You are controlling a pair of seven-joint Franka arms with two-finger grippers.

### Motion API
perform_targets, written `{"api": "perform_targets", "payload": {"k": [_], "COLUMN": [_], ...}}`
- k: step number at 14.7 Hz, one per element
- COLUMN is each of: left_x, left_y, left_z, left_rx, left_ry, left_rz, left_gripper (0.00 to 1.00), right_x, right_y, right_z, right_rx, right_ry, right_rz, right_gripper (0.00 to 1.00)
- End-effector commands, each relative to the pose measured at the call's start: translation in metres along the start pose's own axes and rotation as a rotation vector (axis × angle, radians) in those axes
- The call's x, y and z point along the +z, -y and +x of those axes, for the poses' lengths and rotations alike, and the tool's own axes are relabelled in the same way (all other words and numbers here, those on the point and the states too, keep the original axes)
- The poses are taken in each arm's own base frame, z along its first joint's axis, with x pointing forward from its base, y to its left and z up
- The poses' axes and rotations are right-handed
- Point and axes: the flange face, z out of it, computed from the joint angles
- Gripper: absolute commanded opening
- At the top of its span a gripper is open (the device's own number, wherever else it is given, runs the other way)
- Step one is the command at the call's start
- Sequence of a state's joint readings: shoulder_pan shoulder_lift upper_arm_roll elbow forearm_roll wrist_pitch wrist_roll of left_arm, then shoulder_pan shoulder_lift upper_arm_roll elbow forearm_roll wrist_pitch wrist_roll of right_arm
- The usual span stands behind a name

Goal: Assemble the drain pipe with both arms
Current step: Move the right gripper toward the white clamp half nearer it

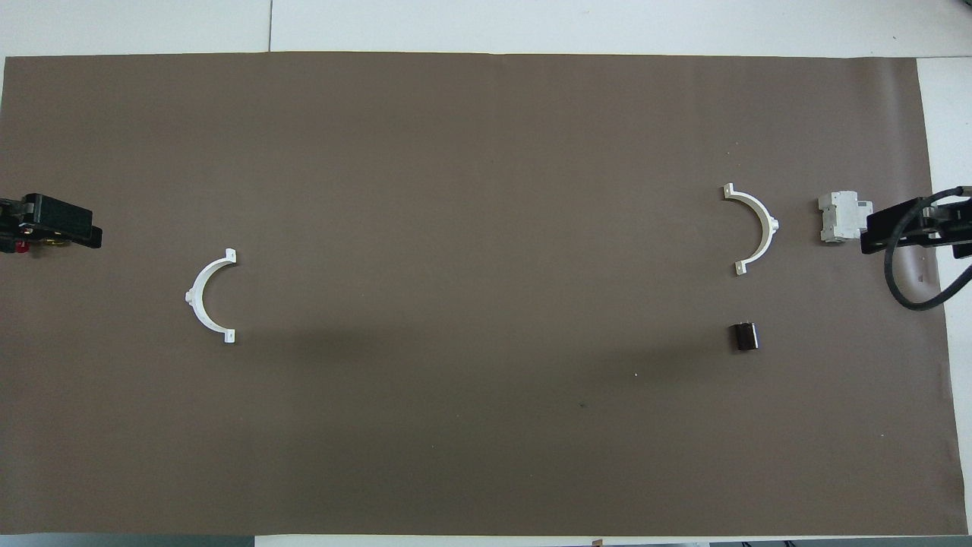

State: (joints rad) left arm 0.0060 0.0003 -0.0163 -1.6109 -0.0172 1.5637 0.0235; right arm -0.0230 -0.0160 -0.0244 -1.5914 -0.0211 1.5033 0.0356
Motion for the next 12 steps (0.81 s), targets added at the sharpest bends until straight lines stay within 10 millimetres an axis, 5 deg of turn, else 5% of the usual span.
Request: {"api": "perform_targets", "payload": {"k": [1, 8, 12], "left_x": [-0.002, -0.002, -0.002], "left_y": [0.002, 0.002, 0.002], "left_z": [-0.009, -0.009, -0.009], "left_rx": [0.001, 0.001, 0.002], "left_ry": [-0.003, -0.003, -0.003], "left_rz": [-0.003, -0.003, -0.003], "left_gripper": [1.00, 1.00, 1.00], "right_x": [-0.001, 0.022, 0.106], "right_y": [-0.002, 0.002, -0.010], "right_z": [-0.001, 0.003, 0.038], "right_rx": [-0.009, -0.056, -0.159], "right_ry": [-0.010, -0.064, -0.088], "right_rz": [0.017, 0.018, 0.013], "right_gripper": [1.00, 1.00, 1.00]}}
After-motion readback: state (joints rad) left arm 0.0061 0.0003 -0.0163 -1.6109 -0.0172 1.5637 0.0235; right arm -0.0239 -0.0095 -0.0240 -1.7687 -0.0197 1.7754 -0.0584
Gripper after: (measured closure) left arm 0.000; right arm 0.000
